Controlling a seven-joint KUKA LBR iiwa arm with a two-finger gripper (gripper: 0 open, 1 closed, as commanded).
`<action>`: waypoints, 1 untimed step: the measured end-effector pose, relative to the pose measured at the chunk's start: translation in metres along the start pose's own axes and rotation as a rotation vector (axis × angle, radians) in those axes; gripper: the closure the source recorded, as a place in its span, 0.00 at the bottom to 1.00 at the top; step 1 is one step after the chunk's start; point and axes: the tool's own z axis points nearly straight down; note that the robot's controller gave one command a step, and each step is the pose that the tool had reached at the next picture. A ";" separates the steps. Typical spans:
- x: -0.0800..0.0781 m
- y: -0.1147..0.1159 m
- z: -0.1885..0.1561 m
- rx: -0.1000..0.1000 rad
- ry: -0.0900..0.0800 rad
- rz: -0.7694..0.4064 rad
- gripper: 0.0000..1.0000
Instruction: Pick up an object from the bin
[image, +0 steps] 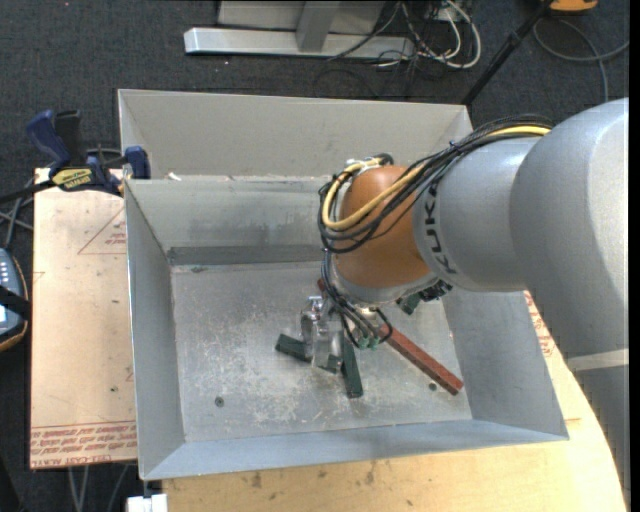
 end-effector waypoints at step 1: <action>-0.005 -0.032 -0.001 -0.010 -0.010 0.043 1.00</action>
Offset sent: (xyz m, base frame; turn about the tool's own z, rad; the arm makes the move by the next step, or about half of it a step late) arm -0.0038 0.0101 -0.0056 0.1399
